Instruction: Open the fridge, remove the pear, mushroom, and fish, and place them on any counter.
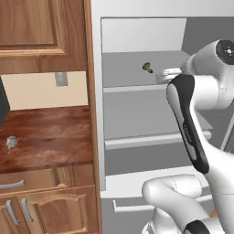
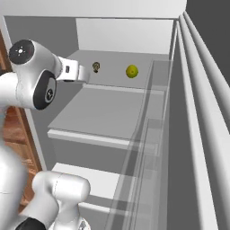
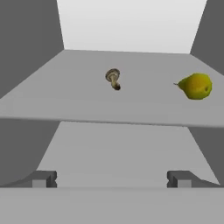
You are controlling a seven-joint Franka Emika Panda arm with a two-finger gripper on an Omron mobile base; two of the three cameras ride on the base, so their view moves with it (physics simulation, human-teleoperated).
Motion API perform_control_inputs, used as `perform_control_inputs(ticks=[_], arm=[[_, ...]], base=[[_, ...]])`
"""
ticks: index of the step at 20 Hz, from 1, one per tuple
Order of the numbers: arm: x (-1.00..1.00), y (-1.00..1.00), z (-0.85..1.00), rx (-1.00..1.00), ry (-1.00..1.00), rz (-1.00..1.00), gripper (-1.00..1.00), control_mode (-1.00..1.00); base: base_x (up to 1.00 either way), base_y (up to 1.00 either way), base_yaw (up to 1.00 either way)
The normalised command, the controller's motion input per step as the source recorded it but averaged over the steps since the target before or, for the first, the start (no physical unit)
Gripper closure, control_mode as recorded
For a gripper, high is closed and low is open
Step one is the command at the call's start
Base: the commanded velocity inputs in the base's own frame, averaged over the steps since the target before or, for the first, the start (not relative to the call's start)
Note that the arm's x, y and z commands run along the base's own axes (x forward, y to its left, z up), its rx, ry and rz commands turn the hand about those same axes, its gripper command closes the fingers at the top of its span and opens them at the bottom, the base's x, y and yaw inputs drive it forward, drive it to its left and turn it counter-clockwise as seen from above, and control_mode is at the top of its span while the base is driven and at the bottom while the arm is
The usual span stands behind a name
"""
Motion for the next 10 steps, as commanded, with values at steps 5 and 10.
perform_control_inputs(ticks=[5, 10], arm=[[0.77, 0.0, -0.01, 0.0, 0.0, -0.03, -1.0, -1.0], [0.73, 0.0, -0.09, 0.0, 0.0, -0.05, -1.0, -1.0]], base=[[0.0, 0.0, 0.0], [0.0, 0.0, 0.0]])
